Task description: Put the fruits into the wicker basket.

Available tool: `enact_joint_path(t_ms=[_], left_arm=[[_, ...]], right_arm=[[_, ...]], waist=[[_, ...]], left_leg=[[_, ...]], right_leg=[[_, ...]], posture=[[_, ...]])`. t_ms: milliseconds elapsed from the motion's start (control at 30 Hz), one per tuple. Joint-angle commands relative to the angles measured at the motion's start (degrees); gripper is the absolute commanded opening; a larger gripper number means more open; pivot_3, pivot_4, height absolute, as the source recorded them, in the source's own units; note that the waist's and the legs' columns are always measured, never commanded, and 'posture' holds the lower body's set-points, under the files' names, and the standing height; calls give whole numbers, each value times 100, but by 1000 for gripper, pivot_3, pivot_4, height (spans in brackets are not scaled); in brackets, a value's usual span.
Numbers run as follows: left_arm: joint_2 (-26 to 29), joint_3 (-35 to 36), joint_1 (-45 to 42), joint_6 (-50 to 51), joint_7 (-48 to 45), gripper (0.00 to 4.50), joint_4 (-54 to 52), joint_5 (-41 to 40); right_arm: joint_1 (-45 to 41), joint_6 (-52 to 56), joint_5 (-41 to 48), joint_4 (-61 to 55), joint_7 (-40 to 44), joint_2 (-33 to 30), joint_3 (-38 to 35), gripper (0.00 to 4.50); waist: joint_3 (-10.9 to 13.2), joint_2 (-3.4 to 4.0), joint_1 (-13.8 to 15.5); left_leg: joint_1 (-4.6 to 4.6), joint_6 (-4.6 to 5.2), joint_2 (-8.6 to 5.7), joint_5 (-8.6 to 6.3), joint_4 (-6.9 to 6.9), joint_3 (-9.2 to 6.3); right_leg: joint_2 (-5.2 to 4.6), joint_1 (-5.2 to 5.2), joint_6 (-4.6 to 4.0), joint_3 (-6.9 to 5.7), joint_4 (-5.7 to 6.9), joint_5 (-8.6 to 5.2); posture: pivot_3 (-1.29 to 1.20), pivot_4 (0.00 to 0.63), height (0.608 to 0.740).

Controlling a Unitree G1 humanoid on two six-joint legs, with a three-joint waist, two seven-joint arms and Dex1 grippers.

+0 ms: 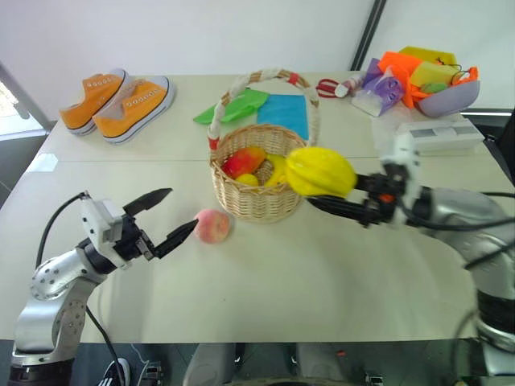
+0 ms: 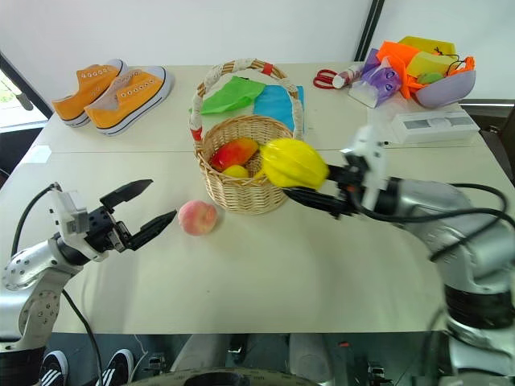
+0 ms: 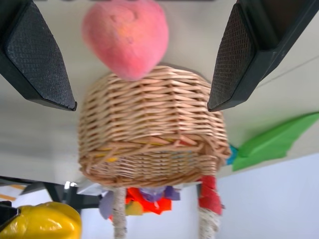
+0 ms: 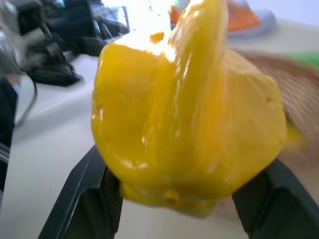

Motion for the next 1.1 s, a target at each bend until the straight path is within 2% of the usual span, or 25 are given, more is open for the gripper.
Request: enact_joint_path(t_ms=[33,100,167,200,267,300,433,533,600,700,767,833,967,1100], left_arm=[[-38,101,-7,-126,81,4500,-81,36],[-76,9,31,-98,118,4500,-199,59],[-109,-135,128,-22,172,4500,-359,80],[-116,-194,172,4,196,4500,-409,108],[-155,-254,219,72,283,4500,-495,95],[-167,-259,236,102,308,4500,-534,56],[-194,-283,378,152,342,4500,-653,24],[-165,-213,367,225,437,4500,-535,41],[-161,-234,176,395,639,4500,-423,90],[-171,-358,48,478,774,4500,-402,239],[-193,-699,-8,698,821,4500,-449,336],[-155,-1009,-70,758,870,4500,-366,640],[-160,-1119,-221,961,844,4500,-228,589],[-218,-1331,-399,903,877,4500,41,879]], right_arm=[[-739,-507,-773,314,-584,467,592,2617],[-1052,-809,-1334,814,-891,778,977,2617],[-1242,-1017,-1712,1341,-1169,1090,1165,2617],[-1282,-1039,-1768,1502,-1247,1216,1143,3313],[-1282,-1118,-1929,1606,-1185,1231,1195,4164],[-1261,-1154,-1997,1600,-1146,1210,1218,4444],[-1056,-966,-1654,1281,-905,1135,886,4444],[-701,-882,-842,691,-275,793,211,4444],[-178,-821,-273,183,418,264,-191,4444],[506,-919,30,-229,1078,-395,-497,4444],[1148,-1139,-29,-399,1629,-948,-798,4444],[1757,-1770,-580,-520,2106,-1447,-837,4444],[2307,-2573,-1115,-459,2354,-1727,-788,4444],[2446,-3002,-1397,-253,2309,-1654,-710,4444]], waist=[[0,-1,16],[-4,-10,87],[-5,-11,26],[-5,-12,12],[-5,-11,9],[-5,-11,9],[-5,-11,15],[-4,-10,56],[-4,-10,89],[-6,-14,61],[-7,-11,43],[-7,-10,46],[-6,-12,19],[-6,-12,50]], left_leg=[[-1,0,0,0,-1,0],[0,0,0,0,-1,-1],[-1,9,-15,-8,0,-6],[-1,8,-16,-7,-1,-3],[-1,6,-14,-5,-1,-4],[-1,5,-14,-5,-4,-4],[-1,4,-12,-4,-11,-5],[-1,4,-12,-4,-12,-5],[-2,7,-13,-6,-12,-7],[-1,12,-14,-9,-10,-7],[-1,12,-12,-9,-10,-3],[0,12,-9,-9,-10,-1],[2,11,2,-8,-9,6],[3,9,5,-8,-2,6]], right_leg=[[0,-1,0,0,0,1],[1,-6,10,-1,-1,7],[-4,-2,12,2,-8,9],[-4,-4,12,6,-6,9],[-1,-5,13,6,-2,10],[0,-7,14,6,0,10],[3,-11,15,6,-1,11],[2,-7,15,6,-3,11],[1,2,15,6,-10,10],[0,9,15,5,-17,10],[-1,21,14,8,-13,10],[0,21,14,8,-11,9],[7,19,14,10,-9,9],[8,22,13,10,-7,9]], posture=[[0,150,740],[0,150,740],[0,150,740],[0,150,740],[0,150,740],[0,150,740],[0,150,740],[0,150,740],[0,150,740],[0,150,740],[0,150,740],[0,150,740],[0,150,740],[0,150,740]])
